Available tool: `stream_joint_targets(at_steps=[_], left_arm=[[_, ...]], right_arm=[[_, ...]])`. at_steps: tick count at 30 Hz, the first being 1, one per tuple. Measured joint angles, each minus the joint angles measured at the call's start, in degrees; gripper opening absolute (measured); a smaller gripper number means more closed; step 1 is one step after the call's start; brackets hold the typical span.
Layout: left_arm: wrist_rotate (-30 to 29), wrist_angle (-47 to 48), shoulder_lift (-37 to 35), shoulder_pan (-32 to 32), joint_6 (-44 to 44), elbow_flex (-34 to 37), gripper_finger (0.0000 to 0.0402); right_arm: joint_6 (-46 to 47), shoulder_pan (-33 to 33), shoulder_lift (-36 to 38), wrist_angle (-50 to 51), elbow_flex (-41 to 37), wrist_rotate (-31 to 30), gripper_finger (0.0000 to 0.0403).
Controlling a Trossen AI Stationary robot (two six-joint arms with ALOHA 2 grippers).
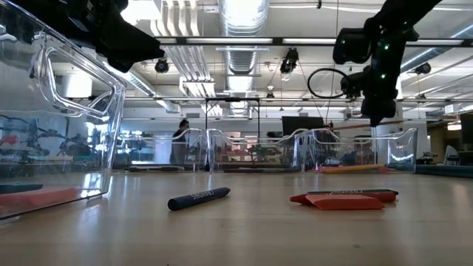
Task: Sort crayons/erasers/pens/pencils in bins
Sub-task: Put the orange pencil into the top right transparent bin, then put the blue crayon into the top middle transparent bin
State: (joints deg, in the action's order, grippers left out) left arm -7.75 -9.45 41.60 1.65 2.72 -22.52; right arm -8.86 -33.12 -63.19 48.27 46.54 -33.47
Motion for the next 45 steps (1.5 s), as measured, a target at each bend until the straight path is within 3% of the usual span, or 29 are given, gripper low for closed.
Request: stream_joint_targets(at_steps=[4,10,14,19,23,31,38,45], left_arm=[[0.0,0.0,0.0,0.0,0.0,0.0,0.0137],[0.0,0.1,0.0,0.0,0.0,0.0,0.0137],[0.0,0.0,0.0,0.0,0.0,0.0,0.0137],[0.1,-0.1,0.7,0.0,0.3,0.0,0.0137],[0.1,-1.9,2.0,0.0,1.4,0.0,0.0137],[0.2,-2.1,8.0,0.9,1.5,-3.2,0.0137],[0.2,-0.6,17.3,4.4,2.9,-9.5,0.0137],[-1.1,6.4,28.6,10.2,5.7,-19.4,0.0137]], right_arm=[[-1.6,-1.0,-1.8,-2.3,0.0,0.0,0.0054],[-3.3,-0.9,-1.4,-3.2,0.0,-1.0,0.0139],[1.6,-0.3,0.2,-0.6,2.4,-0.6,0.0177],[10.4,3.9,3.7,2.1,6.0,10.7,0.0184],[15.0,12.4,7.2,-0.2,6.6,17.1,0.0175],[21.9,35.8,7.9,-12.0,5.7,13.4,0.0168],[19.0,51.3,3.1,-24.3,5.7,9.4,0.0164],[11.4,59.9,0.8,-37.7,5.6,9.4,0.0148]])
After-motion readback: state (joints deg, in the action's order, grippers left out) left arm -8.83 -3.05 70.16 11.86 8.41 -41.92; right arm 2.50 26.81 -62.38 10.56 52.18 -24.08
